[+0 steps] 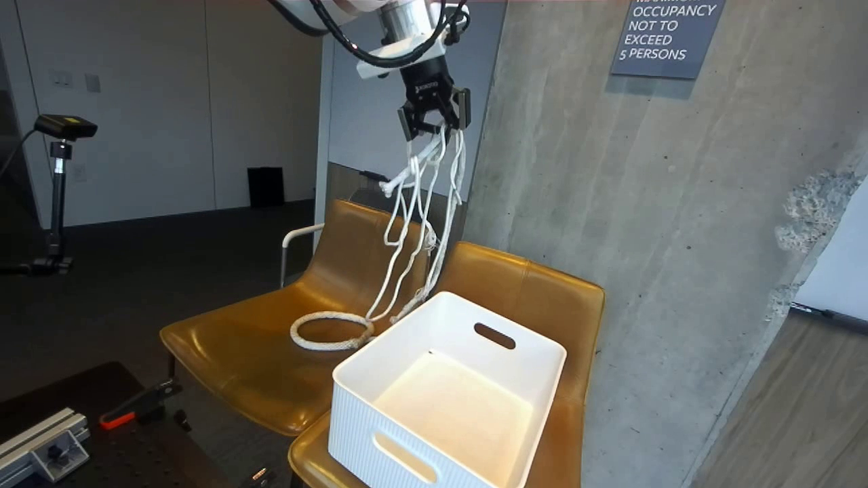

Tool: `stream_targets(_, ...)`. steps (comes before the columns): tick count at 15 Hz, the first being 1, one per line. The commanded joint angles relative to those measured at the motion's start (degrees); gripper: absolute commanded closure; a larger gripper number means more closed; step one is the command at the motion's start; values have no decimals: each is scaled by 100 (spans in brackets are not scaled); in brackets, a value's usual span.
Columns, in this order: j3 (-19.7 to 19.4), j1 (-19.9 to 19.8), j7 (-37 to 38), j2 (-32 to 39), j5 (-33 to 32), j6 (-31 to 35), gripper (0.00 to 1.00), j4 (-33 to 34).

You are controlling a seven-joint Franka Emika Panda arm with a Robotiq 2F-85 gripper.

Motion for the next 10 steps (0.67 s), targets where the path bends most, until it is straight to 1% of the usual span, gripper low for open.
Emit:
stream_targets(1,-157,-328,-580,-286,-62,-522,100,640)
stream_targets(4,-369,-695,-1236,-247,71,-924,100,1439)
stream_targets(7,-613,-1145,-2060,-1,350,-1290,100,2300)
stream_targets(10,-756,-1555,-2661,343,796,-1389,100,2681)
